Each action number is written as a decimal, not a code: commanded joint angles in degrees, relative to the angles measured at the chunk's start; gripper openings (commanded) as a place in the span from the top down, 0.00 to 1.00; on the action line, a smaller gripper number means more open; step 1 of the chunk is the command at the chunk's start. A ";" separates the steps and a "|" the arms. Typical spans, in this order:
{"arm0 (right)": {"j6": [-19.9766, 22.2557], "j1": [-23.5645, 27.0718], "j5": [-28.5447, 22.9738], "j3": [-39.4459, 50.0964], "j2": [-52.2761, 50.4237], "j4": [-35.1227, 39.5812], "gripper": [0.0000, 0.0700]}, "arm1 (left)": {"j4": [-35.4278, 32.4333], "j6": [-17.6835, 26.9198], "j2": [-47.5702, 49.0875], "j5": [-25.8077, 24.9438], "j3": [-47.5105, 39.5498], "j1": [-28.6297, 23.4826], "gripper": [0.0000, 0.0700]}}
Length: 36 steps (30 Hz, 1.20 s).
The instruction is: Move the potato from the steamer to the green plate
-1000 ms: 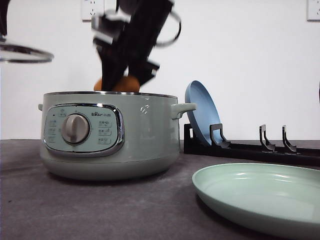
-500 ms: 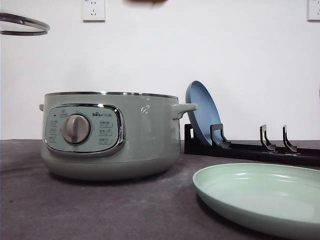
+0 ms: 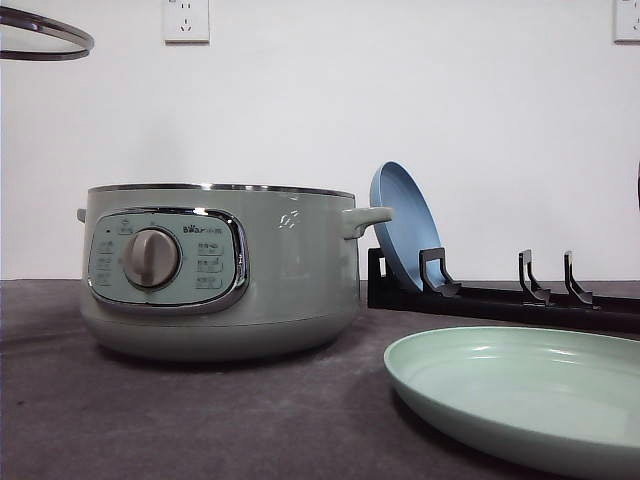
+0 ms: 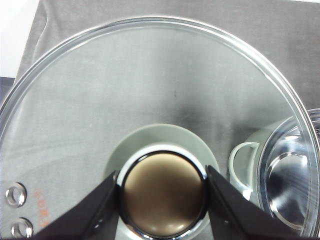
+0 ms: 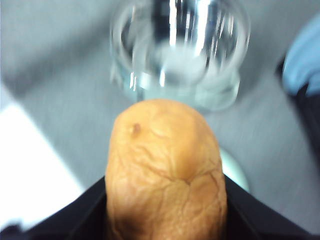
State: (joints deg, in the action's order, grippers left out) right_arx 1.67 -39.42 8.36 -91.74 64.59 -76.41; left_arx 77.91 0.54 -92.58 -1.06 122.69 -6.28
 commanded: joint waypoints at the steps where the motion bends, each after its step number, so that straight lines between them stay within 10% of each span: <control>1: -3.61 -0.57 -0.04 6.31 -3.16 2.79 0.80 | -1.88 -0.16 0.50 -0.04 1.84 -0.02 1.00; 20: -17.00 0.01 -4.12 51.95 -12.42 38.31 0.80 | -1.18 -0.85 0.50 -0.04 1.73 1.85 1.00; 36: -15.92 3.26 -3.95 58.97 0.55 53.11 0.80 | -1.20 -0.83 0.50 -0.04 1.64 4.14 1.00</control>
State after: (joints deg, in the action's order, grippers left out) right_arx -14.93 -35.90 4.48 -32.71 64.10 -24.08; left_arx 78.61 0.08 -92.58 -1.21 122.69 -2.24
